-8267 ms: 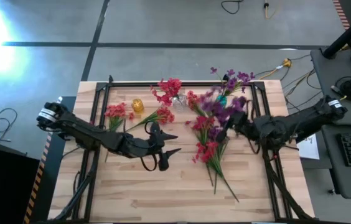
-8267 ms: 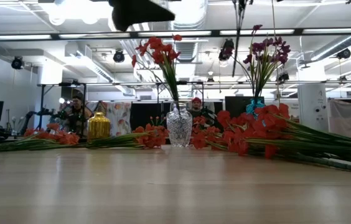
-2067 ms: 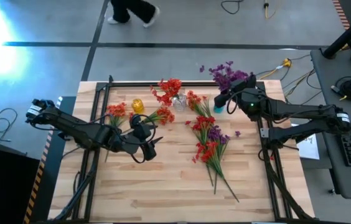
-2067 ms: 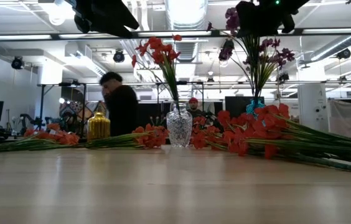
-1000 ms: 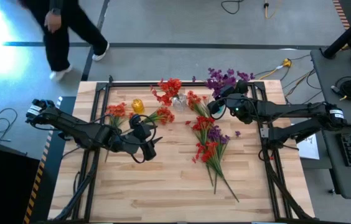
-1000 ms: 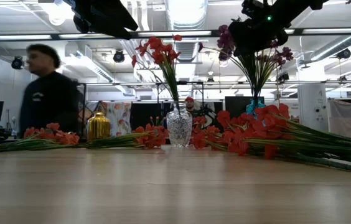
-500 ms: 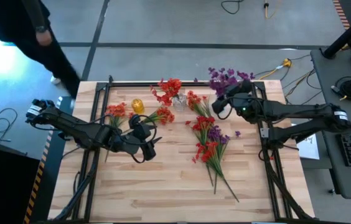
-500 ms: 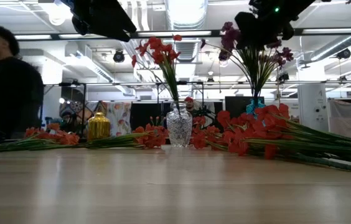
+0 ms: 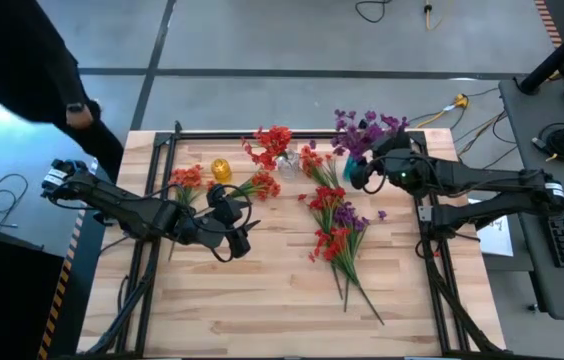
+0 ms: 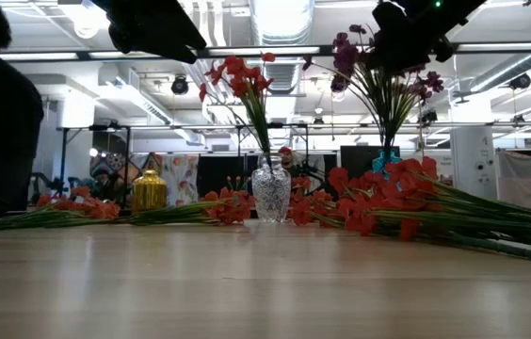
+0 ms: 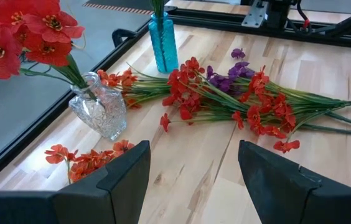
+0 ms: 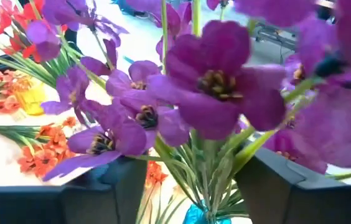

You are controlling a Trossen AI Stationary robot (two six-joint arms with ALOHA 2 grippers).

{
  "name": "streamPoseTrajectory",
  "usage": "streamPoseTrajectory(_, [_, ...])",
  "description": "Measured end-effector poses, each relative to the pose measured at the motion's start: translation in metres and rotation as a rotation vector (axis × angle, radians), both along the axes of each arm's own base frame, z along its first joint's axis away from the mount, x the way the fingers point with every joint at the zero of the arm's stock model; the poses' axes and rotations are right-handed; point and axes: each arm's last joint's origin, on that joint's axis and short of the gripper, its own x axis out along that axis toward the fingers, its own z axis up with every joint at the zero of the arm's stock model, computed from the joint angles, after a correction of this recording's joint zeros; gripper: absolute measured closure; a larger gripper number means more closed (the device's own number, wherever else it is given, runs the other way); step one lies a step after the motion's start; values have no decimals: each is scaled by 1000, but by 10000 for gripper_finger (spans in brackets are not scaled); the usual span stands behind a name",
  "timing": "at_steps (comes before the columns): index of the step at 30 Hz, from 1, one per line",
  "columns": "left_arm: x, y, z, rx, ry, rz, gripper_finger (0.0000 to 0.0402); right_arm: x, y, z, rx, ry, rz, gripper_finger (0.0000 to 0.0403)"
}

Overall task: Sort flowers into vase by color
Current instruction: Put the purple flowers into the blue vase

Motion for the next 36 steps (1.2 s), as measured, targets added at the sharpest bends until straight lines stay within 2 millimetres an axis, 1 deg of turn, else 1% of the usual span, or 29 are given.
streamPoseTrajectory(3, [0, 0, 0, 0, 0, 0, 173, 1, 0, -1, -4, 7, -7, 231])
streamPoseTrajectory(10, [0, 0, 0, 2, -2, 3, 173, 1, -1, -1, -21, 18, -28, 335])
streamPoseTrajectory(12, [0, 0, 0, 2, -2, 3, 173, 1, -1, -1, -25, 24, -25, 359])
streamPoseTrajectory(15, [0, 0, 0, 2, -2, 3, 173, 1, -1, -1, -28, 27, -26, 385])
streamPoseTrajectory(17, [0, 0, 0, 2, -2, 3, 173, 1, -1, -1, -29, 27, -27, 390])
streamPoseTrajectory(26, [-1, 0, 1, 3, 0, 3, 173, 0, -3, -1, -39, 30, -56, 389])
streamPoseTrajectory(36, [-1, 1, 1, 1, -4, 2, 173, -3, -5, -4, -33, 70, -69, 390])
